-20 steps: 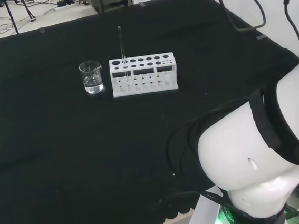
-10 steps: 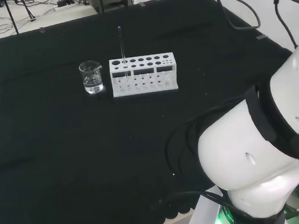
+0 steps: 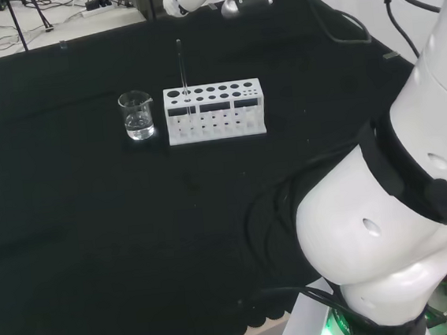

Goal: Take the glass rod from the white test tube rack.

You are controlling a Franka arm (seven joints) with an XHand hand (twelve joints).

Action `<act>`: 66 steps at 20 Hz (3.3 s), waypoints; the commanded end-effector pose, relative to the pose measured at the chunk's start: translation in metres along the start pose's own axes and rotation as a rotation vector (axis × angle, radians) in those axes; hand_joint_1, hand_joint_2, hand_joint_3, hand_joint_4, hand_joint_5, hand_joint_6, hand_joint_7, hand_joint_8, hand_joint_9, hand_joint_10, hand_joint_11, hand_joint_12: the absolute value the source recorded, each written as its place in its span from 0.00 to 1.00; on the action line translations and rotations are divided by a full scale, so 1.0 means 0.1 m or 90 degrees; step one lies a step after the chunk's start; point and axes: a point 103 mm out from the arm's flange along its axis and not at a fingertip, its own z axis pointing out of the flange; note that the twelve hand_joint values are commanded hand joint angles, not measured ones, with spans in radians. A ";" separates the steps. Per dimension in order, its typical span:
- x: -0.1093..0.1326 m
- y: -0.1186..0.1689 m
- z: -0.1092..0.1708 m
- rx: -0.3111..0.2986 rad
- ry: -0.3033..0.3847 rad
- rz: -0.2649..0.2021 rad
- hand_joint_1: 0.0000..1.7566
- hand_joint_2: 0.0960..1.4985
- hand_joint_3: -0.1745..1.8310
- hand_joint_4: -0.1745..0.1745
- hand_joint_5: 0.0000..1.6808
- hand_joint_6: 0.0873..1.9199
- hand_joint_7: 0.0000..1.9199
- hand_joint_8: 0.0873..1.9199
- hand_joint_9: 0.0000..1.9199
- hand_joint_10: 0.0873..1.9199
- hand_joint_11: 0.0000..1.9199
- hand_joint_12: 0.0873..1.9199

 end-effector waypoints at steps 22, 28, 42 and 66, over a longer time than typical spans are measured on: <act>-0.14 0.67 0.70 0.041 0.016 -0.034 0.34 0.58 0.34 0.04 0.09 0.00 0.04 0.47 0.11 0.47 0.00 0.73; -0.17 0.71 0.81 0.047 0.011 -0.027 0.33 0.58 0.34 0.03 0.10 0.00 0.06 0.48 0.13 0.47 0.01 0.74; -0.27 0.78 1.09 0.069 -0.003 -0.024 0.33 0.59 0.35 0.00 0.15 0.00 0.22 0.50 0.28 0.46 0.15 0.72; -0.23 0.93 1.22 0.077 0.007 -0.050 0.43 0.58 0.35 0.00 0.37 0.48 0.48 0.51 0.58 0.46 0.43 0.64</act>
